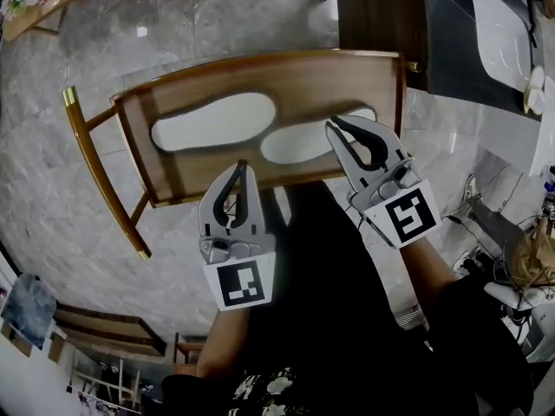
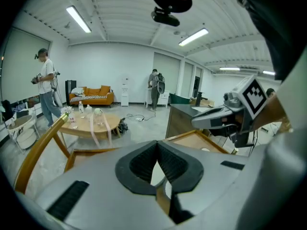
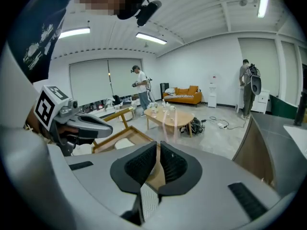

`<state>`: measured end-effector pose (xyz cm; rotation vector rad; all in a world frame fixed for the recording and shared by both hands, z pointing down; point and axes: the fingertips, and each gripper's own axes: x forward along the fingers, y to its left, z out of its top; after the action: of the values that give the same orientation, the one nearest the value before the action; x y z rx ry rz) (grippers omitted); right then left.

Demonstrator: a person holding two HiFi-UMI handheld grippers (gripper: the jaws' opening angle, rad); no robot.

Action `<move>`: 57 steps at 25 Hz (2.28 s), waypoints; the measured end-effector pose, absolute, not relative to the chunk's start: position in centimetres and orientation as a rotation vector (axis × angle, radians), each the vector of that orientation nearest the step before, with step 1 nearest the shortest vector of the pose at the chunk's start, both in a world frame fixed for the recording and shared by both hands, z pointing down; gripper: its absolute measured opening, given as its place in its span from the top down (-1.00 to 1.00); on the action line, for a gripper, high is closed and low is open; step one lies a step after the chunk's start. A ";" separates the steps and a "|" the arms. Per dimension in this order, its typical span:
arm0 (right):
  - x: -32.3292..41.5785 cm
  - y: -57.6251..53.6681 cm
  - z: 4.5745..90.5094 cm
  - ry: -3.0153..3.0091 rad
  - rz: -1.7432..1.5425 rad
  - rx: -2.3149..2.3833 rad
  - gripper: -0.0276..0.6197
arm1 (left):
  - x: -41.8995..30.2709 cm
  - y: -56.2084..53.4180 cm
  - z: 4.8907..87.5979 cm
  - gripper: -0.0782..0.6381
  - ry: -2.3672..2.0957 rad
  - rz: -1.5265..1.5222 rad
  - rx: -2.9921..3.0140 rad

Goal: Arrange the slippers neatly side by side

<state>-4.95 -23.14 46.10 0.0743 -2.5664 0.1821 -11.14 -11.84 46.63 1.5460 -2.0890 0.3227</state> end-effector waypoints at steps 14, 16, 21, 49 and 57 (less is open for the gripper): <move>-3.5 -21.5 56.3 -2.253 0.189 -0.552 0.64 | -4.0 -12.8 57.8 0.60 -1.685 0.296 1.356; -3.6 -21.0 57.3 -2.214 0.180 -0.605 0.60 | -3.3 -12.6 58.7 0.61 -1.644 0.306 1.340; -3.7 -20.3 59.0 -2.110 0.203 -0.727 0.58 | -1.7 -12.3 60.6 0.63 -1.554 0.331 1.308; -2.9 -17.4 61.1 -1.648 0.259 -1.086 0.68 | 1.0 -11.5 61.9 0.49 -1.390 0.264 1.308; -2.5 -19.0 56.9 -1.825 0.234 -0.907 0.80 | 0.8 -13.8 58.9 0.49 -1.439 0.232 1.396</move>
<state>-2.47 -18.96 56.93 -0.9074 -1.8253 0.2337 0.82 -13.77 58.89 1.3960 -1.4392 0.2323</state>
